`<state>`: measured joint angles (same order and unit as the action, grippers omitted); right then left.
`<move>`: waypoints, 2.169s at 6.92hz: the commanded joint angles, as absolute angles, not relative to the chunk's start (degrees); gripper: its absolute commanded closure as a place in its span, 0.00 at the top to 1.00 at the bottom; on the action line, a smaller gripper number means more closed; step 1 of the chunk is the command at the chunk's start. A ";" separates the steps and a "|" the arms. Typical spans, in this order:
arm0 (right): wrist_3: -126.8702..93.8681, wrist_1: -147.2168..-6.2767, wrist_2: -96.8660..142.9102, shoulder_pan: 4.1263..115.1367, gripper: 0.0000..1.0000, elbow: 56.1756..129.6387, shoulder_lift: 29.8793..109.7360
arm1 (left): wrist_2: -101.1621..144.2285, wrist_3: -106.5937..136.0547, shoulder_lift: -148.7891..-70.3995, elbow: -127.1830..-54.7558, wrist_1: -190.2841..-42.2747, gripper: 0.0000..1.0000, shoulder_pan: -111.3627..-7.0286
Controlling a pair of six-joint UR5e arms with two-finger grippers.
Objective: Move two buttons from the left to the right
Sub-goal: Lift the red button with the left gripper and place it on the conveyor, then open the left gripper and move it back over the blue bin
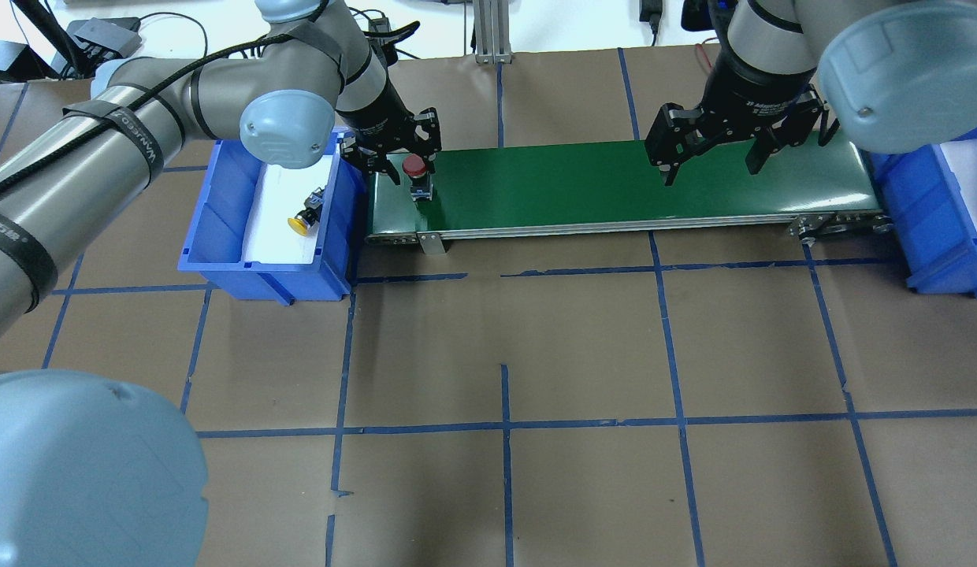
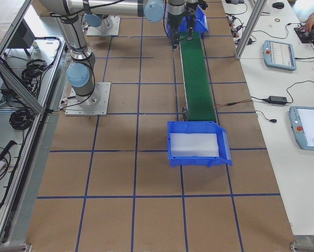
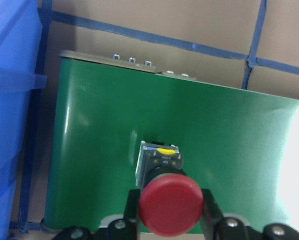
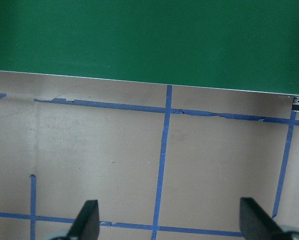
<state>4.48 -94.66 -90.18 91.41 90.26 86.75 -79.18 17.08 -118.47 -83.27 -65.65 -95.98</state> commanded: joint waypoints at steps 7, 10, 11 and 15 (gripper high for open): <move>4.48 -94.66 -89.82 92.28 1.00 91.22 87.53 | -90.49 11.28 -106.21 -84.80 -80.99 0.99 -95.80; 4.48 -94.83 -90.44 91.93 1.00 92.90 87.89 | -93.78 5.55 -98.19 -88.85 -85.96 1.00 -91.17; 4.48 -94.92 -90.44 91.67 1.00 92.81 87.89 | -93.43 1.71 -97.83 -89.64 -85.78 1.00 -88.71; 4.39 -95.71 -90.44 92.29 1.00 91.93 87.89 | -93.17 -9.95 -96.40 -91.58 -83.38 1.00 -85.17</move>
